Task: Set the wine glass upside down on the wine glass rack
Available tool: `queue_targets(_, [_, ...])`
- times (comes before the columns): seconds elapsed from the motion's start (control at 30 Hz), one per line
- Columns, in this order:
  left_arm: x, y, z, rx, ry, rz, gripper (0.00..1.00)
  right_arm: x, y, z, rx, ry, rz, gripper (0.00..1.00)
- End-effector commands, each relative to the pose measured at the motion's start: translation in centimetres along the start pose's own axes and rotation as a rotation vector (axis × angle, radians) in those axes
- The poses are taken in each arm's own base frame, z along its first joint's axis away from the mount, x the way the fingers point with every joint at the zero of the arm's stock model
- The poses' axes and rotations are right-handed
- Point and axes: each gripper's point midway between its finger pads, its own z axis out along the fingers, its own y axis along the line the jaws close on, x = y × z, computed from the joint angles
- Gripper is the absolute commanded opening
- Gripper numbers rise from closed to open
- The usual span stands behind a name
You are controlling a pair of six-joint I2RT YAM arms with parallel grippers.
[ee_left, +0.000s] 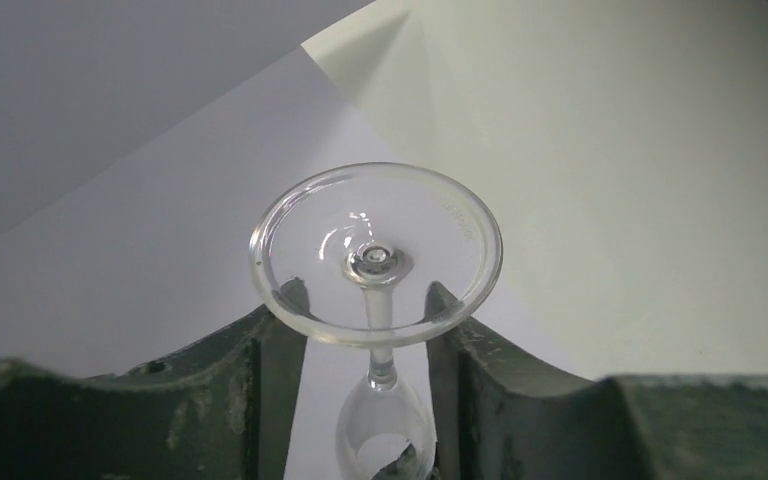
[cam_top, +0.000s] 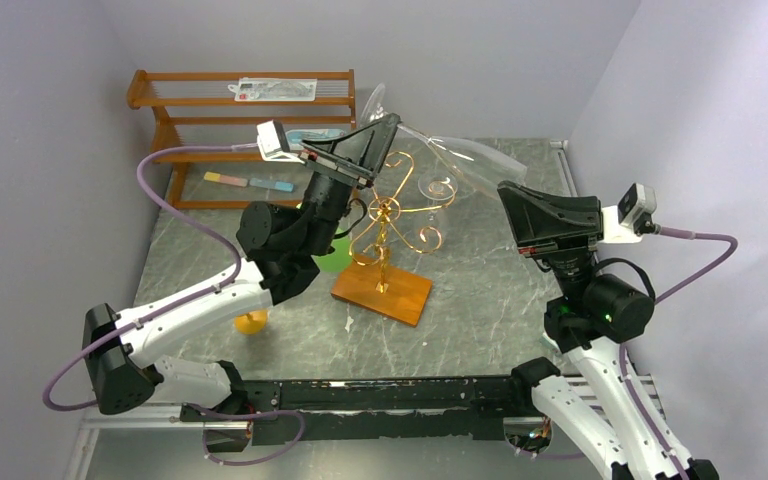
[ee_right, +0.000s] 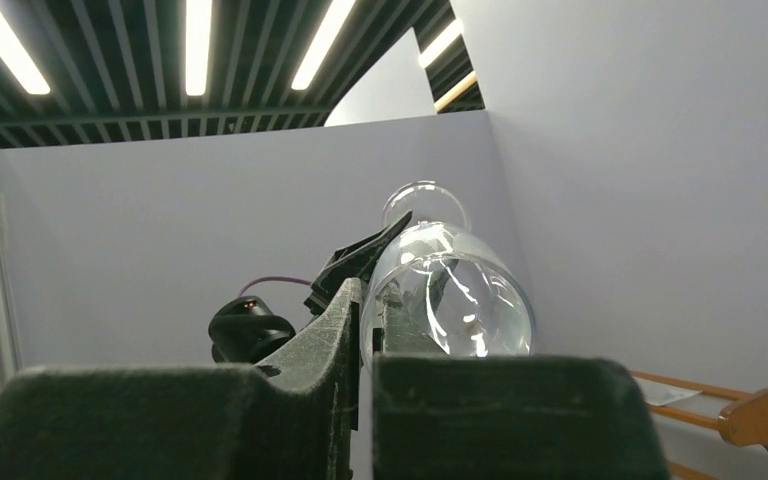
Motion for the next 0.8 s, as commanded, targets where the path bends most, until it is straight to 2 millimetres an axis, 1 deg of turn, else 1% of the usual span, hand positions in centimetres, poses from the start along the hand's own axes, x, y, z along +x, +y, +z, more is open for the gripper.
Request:
queue_targets(0.0, [-2.6, -2.4, 0.8, 0.094, -0.128, -0.089, 0.48, 0.9, 1.1, -0.4, -0.068, 0.040, 0.013, 0.00])
queue_targets(0.07, [-2.8, -3.2, 0.8, 0.140, -0.139, -0.083, 0.40, 1.1, 1.4, -0.3, -0.085, 0.060, 0.014, 0.00])
queue_targets(0.13, [-2.6, -4.3, 1.0, 0.182, -0.138, -0.057, 0.35, 1.2, 1.7, -0.3, -0.097, 0.074, 0.009, 0.00])
queue_targets(0.27, [-2.3, -5.2, 1.1, 0.197, -0.154, -0.019, 0.32, 1.4, 2.0, -0.4, -0.112, 0.090, -0.002, 0.00])
queue_targets(0.33, [-2.5, -5.3, 1.1, 0.198, -0.173, -0.011, 0.26, 1.4, 2.0, -0.5, -0.109, 0.093, -0.002, 0.00])
queue_targets(0.4, [-2.6, -5.2, 0.9, 0.197, -0.181, -0.006, 0.19, 1.5, 1.9, -0.6, -0.101, 0.096, -0.003, 0.00])
queue_targets(0.47, [-2.6, -5.2, 0.8, 0.194, -0.184, 0.004, 0.06, 1.6, 1.7, -0.6, -0.089, 0.101, -0.010, 0.00])
queue_targets(0.53, [-2.7, -5.1, 0.7, 0.191, -0.188, 0.025, 0.05, 1.8, 1.2, -0.7, -0.061, 0.114, -0.012, 0.02])
queue_targets(0.57, [-2.6, -4.9, 0.7, 0.186, -0.185, 0.042, 0.05, 1.9, 0.9, -0.8, -0.044, 0.121, -0.012, 0.08])
queue_targets(0.67, [-2.4, -4.7, 0.9, 0.159, -0.157, 0.107, 0.05, 2.1, 0.2, -1.2, 0.011, 0.145, -0.032, 0.38])
queue_targets(0.73, [-2.1, -4.7, 1.0, 0.141, -0.128, 0.159, 0.05, 2.3, -0.7, -1.7, 0.079, 0.165, -0.049, 0.52])
queue_targets(0.77, [-2.0, -4.8, 1.0, 0.134, -0.111, 0.180, 0.05, 2.3, -1.2, -2.0, 0.112, 0.171, -0.060, 0.57])
